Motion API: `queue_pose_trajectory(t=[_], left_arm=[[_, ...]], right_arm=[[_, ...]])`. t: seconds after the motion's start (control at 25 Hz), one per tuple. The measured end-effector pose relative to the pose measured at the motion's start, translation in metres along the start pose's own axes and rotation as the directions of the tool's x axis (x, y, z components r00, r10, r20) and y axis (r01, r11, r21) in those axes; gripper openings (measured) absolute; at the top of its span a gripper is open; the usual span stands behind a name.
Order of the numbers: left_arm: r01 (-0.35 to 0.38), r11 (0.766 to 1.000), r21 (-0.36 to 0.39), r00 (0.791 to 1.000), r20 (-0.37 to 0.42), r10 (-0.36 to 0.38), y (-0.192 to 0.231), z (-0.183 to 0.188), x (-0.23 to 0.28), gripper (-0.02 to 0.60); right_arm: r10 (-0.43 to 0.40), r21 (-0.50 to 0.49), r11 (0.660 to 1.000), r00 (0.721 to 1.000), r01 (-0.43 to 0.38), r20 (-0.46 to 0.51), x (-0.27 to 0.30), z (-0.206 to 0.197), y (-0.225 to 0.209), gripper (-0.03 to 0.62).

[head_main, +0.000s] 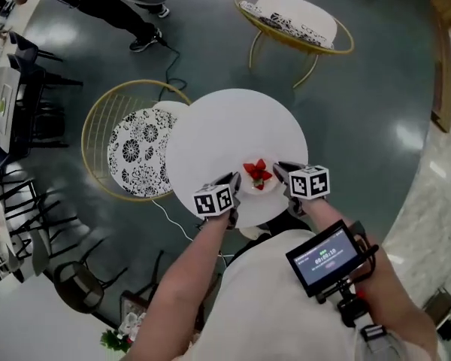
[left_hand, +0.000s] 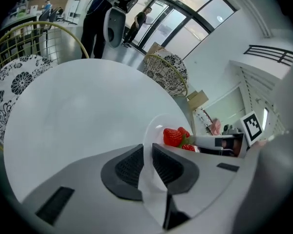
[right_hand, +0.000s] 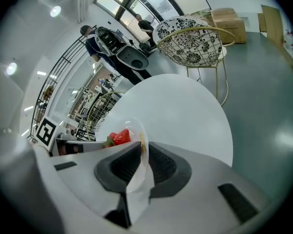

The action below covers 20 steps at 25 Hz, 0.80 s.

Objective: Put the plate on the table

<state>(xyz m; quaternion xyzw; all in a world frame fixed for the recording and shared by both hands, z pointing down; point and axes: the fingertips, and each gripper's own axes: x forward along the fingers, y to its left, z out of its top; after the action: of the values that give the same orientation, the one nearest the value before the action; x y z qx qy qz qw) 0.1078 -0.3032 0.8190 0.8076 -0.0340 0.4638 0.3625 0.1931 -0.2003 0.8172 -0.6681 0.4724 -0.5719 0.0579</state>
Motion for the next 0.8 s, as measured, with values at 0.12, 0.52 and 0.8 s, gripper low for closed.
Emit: queue_pose_trajectory(t=[0.12, 0.52, 0.8], left_arm=[[-0.019, 0.999, 0.028, 1.000, 0.017, 0.018, 0.004, 0.023, 0.008, 0.049], [-0.083, 0.993, 0.079, 0.996, 0.021, 0.081, 0.018, 0.043, 0.020, 0.049], [-0.104, 0.991, 0.089, 0.994, 0.033, 0.101, 0.022, 0.049, 0.024, 0.049]], right_arm=[[0.000, -0.010, 1.000, 1.000, 0.001, 0.013, 0.012, 0.019, -0.004, 0.055], [-0.029, -0.060, 0.998, 0.999, 0.030, 0.018, 0.029, 0.035, -0.007, 0.055], [-0.078, -0.137, 0.987, 0.997, 0.079, 0.015, 0.040, 0.042, -0.008, 0.055]])
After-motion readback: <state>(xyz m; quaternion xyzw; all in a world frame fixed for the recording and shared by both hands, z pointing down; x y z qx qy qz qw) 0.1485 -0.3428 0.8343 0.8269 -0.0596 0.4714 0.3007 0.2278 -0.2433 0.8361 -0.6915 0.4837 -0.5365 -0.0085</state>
